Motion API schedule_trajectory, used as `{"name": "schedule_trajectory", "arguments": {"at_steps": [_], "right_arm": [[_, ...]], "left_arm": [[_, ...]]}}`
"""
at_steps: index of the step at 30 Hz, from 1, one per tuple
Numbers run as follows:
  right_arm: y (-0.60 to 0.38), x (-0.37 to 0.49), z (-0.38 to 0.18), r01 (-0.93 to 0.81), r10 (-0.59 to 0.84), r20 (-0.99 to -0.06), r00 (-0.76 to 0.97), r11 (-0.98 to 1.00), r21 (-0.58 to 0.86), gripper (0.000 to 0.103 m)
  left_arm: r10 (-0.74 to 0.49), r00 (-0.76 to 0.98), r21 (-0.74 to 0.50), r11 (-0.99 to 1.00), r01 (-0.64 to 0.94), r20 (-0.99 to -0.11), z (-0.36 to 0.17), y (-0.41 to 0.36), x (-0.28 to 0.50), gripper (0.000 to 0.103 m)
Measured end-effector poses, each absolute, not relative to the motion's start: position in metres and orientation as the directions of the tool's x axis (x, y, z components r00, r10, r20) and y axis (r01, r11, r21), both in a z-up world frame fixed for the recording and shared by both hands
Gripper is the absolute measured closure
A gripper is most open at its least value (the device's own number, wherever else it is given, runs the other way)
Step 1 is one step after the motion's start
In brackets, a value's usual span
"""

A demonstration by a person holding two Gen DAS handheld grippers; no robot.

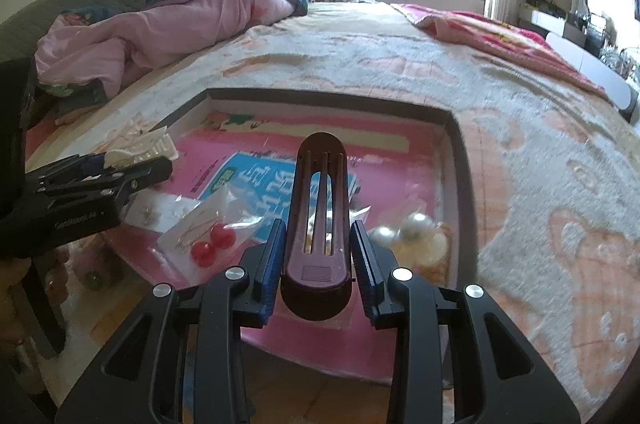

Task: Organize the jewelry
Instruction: 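Carry the white claw clip and maroon clip into the tray and release both, then grasp the pink pompom with the left tool while the right tool grasps the blue box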

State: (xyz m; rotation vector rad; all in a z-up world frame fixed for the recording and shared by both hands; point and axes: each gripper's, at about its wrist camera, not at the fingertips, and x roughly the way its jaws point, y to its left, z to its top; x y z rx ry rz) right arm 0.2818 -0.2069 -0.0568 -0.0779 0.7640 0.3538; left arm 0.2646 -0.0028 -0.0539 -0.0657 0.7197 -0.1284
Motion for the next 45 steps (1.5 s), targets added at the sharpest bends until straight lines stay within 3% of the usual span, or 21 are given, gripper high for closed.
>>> {"name": "schedule_trajectory", "arguments": {"at_steps": [4, 7, 20, 33, 45], "right_arm": [[-0.208, 0.28, -0.06, -0.34, 0.294, -0.699, 0.652, 0.937, 0.076, 0.07], [-0.21, 0.275, -0.058, -0.34, 0.301, -0.687, 0.661, 0.937, 0.083, 0.063], [-0.229, 0.245, -0.032, -0.317, 0.319, -0.601, 0.733, 0.942, 0.114, 0.034], [-0.227, 0.208, -0.014, -0.342, 0.333, -0.551, 0.765, 0.935, 0.09, 0.026], [-0.217, 0.177, -0.029, -0.389, 0.353, -0.588, 0.728, 0.919, 0.07, 0.025]], "left_arm": [[-0.14, 0.745, -0.109, 0.99, 0.091, -0.652, -0.054, -0.002, 0.265, 0.043], [-0.138, 0.749, -0.108, 0.99, 0.09, -0.648, -0.052, -0.002, 0.263, 0.042], [-0.117, 0.784, -0.121, 0.991, 0.054, -0.609, -0.036, 0.006, 0.241, 0.016], [-0.08, 0.818, -0.101, 0.995, 0.027, -0.57, -0.014, 0.013, 0.198, 0.012], [-0.048, 0.799, -0.054, 0.998, 0.019, -0.599, -0.024, 0.018, 0.165, 0.012]]}}
